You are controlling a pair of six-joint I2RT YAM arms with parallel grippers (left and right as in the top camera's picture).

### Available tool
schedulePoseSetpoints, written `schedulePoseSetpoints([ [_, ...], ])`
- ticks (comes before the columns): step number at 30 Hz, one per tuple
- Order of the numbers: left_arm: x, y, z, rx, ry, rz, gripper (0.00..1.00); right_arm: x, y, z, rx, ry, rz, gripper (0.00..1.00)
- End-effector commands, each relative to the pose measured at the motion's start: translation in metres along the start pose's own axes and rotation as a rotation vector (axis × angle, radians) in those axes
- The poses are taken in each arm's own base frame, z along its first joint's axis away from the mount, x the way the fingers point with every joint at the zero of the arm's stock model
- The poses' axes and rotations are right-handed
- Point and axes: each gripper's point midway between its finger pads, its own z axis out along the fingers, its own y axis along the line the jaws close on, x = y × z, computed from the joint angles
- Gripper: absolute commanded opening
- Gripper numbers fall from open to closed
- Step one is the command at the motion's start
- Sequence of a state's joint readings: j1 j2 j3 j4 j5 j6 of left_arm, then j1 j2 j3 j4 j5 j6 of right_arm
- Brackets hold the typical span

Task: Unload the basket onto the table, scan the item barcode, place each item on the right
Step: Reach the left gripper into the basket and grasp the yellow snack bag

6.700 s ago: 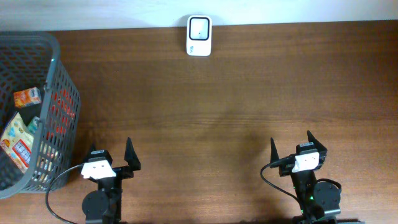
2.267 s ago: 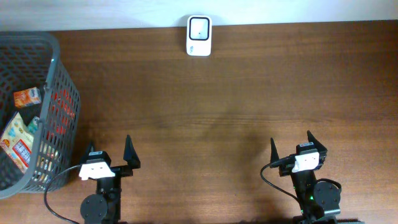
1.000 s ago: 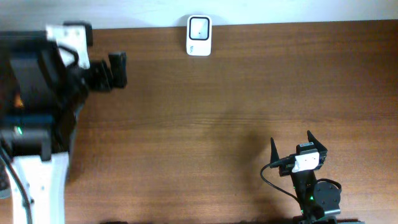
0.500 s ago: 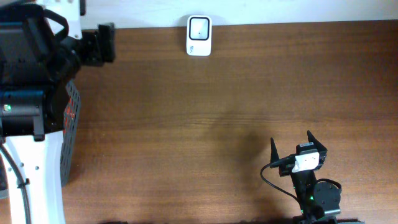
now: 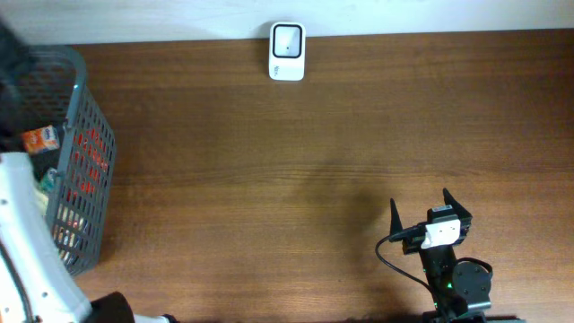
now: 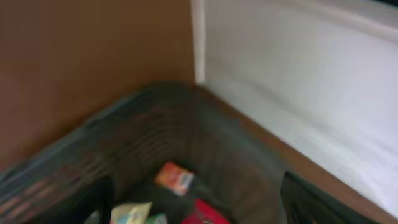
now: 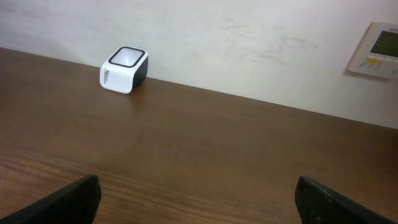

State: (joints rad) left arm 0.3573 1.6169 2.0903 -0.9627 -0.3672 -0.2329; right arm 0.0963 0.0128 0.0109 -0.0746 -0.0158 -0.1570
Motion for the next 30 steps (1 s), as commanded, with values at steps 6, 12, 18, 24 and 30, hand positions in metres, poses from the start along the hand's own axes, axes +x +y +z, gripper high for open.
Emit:
schedulePoseSetpoints([
  [6,0.052,0.082,0.049,-0.24,0.222,-0.224,0.61,0.002,0.001,0.0,0.0,0.003,0.007,0.98],
  [12,0.135,0.086,0.09,-0.332,0.504,-0.166,0.55,0.002,0.001,0.0,0.0,0.003,0.007,0.99],
  [18,0.213,0.098,0.107,-0.41,0.682,-0.092,0.54,0.002,0.001,0.0,0.0,0.003,0.007,0.99],
  [24,0.266,0.115,0.111,-0.447,0.791,-0.037,0.56,0.002,0.001,0.0,0.0,0.003,0.007,0.99],
  [30,0.288,0.142,0.116,-0.505,0.809,-0.057,0.75,0.002,0.001,0.0,0.0,0.003,0.007,0.99],
])
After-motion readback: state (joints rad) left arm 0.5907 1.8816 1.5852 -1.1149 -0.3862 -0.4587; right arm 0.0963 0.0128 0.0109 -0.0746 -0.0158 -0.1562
